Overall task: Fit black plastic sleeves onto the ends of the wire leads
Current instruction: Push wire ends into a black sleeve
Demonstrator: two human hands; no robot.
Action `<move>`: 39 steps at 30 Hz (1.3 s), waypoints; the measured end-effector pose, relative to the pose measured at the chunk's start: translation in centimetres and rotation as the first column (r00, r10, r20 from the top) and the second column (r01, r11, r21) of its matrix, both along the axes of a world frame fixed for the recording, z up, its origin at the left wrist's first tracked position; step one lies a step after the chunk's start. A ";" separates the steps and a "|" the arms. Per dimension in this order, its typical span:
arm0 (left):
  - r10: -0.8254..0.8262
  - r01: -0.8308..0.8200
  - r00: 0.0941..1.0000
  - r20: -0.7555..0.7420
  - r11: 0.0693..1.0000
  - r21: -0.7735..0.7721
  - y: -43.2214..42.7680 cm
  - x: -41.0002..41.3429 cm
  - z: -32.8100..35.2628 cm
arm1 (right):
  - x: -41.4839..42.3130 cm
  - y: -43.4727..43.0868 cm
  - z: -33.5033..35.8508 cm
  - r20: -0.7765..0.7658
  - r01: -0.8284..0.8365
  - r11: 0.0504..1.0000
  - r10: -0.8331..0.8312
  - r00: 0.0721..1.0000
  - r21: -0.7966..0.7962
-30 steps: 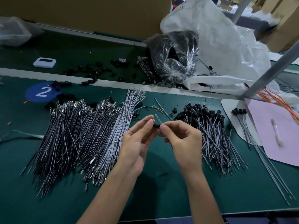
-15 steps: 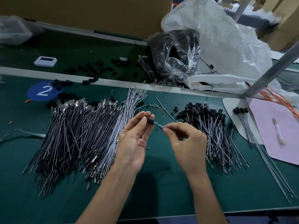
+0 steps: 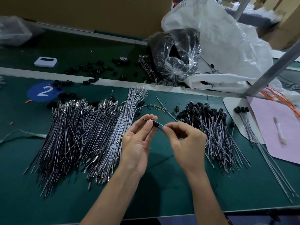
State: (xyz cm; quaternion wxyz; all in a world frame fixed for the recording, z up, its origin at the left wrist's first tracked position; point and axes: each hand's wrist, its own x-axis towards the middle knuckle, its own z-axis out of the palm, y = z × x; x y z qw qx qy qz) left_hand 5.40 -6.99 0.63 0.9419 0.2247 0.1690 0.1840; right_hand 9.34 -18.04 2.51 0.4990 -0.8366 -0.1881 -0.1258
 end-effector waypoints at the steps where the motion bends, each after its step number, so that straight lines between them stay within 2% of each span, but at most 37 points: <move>1: -0.002 0.002 1.000 -0.002 1.000 0.007 -0.1 0.0 0.0 | -0.1 0.0 0.0 -0.012 0.001 1.000 -0.001 1.000 0.013; 11: -0.070 0.072 0.997 -0.025 0.994 0.078 -0.3 -0.1 -0.2 | -0.2 0.2 0.5 -0.013 -0.033 0.999 0.032 0.999 -0.013; 16: -0.117 0.120 0.992 -0.050 0.990 0.072 -0.4 -0.3 -0.1 | -0.3 0.4 0.8 0.093 -0.039 0.997 0.045 0.995 -0.062; 23: 0.052 -0.025 0.988 -0.146 0.984 0.178 0.2 -0.3 0.5 | -0.3 0.2 0.4 0.147 0.003 0.964 0.038 0.988 -0.267; 28: 0.239 -0.194 0.959 -0.153 0.945 0.263 3.8 -0.7 1.6 | 0.5 -2.4 0.4 0.210 0.036 0.974 0.011 0.978 -0.221; 30: 0.236 -0.191 0.959 -0.157 0.946 0.261 4.0 -0.7 1.9 | 0.5 -2.6 0.3 0.200 -0.009 0.991 0.036 0.979 -0.135; 32: 0.201 -0.161 0.962 -0.183 0.964 0.211 3.9 -0.7 1.7 | 0.5 -2.4 0.4 -0.013 -0.094 0.988 0.096 0.995 0.123; 34: 0.111 -0.073 0.969 -0.220 0.982 0.172 4.0 -1.1 1.3 | 0.5 -2.3 0.9 -0.224 -0.146 0.874 0.275 0.935 0.463; 36: -0.007 0.056 0.964 -0.265 0.982 0.180 3.7 -1.5 0.8 | 0.6 -2.3 1.4 -0.247 -0.148 0.704 0.427 0.870 0.695; 38: -0.068 0.134 0.954 -0.292 0.968 0.213 2.7 -1.9 0.4 | 0.9 -2.1 1.9 -0.220 -0.118 0.563 0.496 0.840 0.818; 39: -0.068 0.144 0.953 -0.295 0.959 0.245 2.2 -2.0 0.3 | 1.1 -1.9 2.1 -0.222 -0.103 0.553 0.489 0.844 0.827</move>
